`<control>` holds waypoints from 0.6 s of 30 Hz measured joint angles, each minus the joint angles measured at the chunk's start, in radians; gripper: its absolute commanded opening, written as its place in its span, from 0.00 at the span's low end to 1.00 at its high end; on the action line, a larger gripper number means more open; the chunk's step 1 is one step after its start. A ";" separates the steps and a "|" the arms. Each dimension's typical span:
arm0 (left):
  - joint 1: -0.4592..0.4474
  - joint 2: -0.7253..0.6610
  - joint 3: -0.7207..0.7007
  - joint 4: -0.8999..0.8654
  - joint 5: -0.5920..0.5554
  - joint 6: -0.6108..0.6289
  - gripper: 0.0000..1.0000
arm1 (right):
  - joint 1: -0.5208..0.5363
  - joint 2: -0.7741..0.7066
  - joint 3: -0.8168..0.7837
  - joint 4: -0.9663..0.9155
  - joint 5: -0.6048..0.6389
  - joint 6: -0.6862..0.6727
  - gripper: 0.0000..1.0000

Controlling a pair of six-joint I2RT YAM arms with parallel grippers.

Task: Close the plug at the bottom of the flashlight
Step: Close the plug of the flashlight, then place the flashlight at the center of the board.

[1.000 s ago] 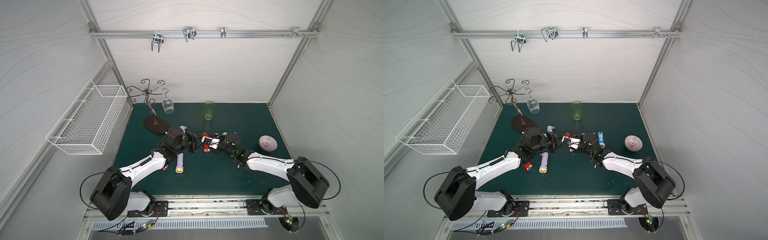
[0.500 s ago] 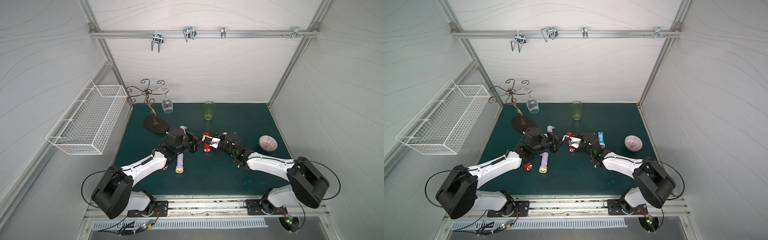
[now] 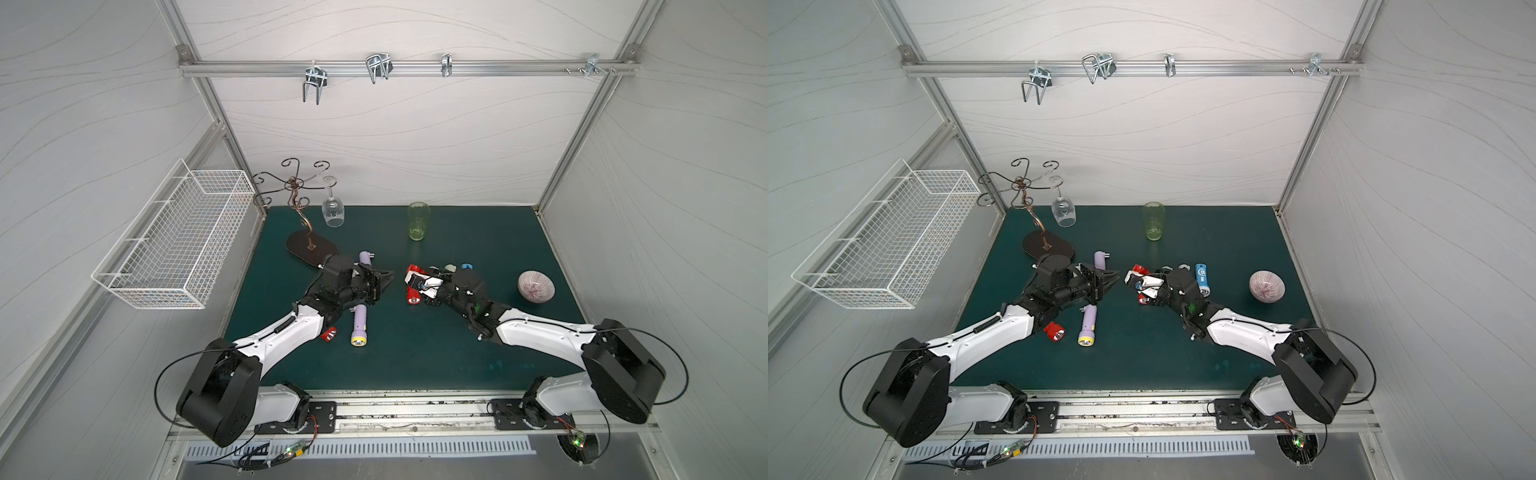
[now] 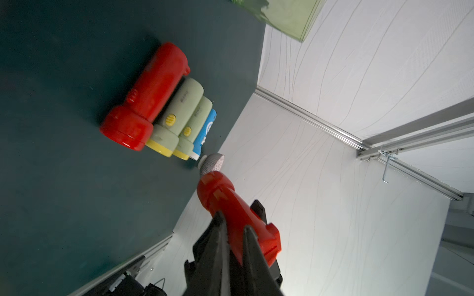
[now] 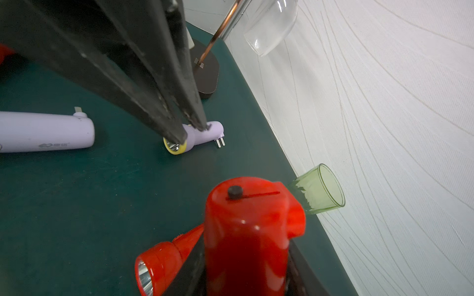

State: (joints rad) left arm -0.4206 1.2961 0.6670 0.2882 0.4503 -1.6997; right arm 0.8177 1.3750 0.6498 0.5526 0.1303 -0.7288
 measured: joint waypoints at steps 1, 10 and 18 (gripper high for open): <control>0.013 -0.001 0.000 -0.009 0.000 0.022 0.18 | 0.000 -0.005 -0.002 -0.004 0.006 0.004 0.00; 0.165 0.030 0.082 -0.199 -0.005 0.373 0.22 | 0.000 -0.048 0.003 -0.112 0.157 0.136 0.00; 0.214 0.080 0.240 -0.337 -0.069 0.745 0.26 | -0.008 -0.116 0.047 -0.385 0.306 0.426 0.00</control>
State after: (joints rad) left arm -0.2062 1.3758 0.9066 -0.0486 0.3817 -0.9546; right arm 0.8093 1.2591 0.6971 0.1677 0.4358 -0.3023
